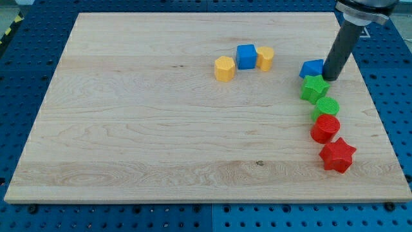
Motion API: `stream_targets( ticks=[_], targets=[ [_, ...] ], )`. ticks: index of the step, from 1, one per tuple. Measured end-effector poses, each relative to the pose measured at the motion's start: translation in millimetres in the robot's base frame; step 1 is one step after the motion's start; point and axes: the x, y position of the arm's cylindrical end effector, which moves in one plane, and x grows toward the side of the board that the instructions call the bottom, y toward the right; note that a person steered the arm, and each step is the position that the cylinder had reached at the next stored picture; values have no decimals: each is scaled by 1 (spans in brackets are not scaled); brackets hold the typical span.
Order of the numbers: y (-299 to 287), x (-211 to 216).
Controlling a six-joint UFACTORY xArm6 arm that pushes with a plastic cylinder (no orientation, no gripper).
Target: Slightly push the hexagon to the bottom left side of the blue cube
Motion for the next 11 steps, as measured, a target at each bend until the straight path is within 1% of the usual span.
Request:
stream_targets(
  ticks=[1, 2, 3, 4, 5, 6, 7, 8, 9, 10, 11],
  targets=[
    [-14, -1],
    [-6, -15],
    [10, -79],
    [-39, -109],
    [-121, -112],
    [-195, -111],
    [-229, -85],
    [-230, -51],
    [-207, -33],
    [-173, -28],
    [-152, -28]
  ],
)
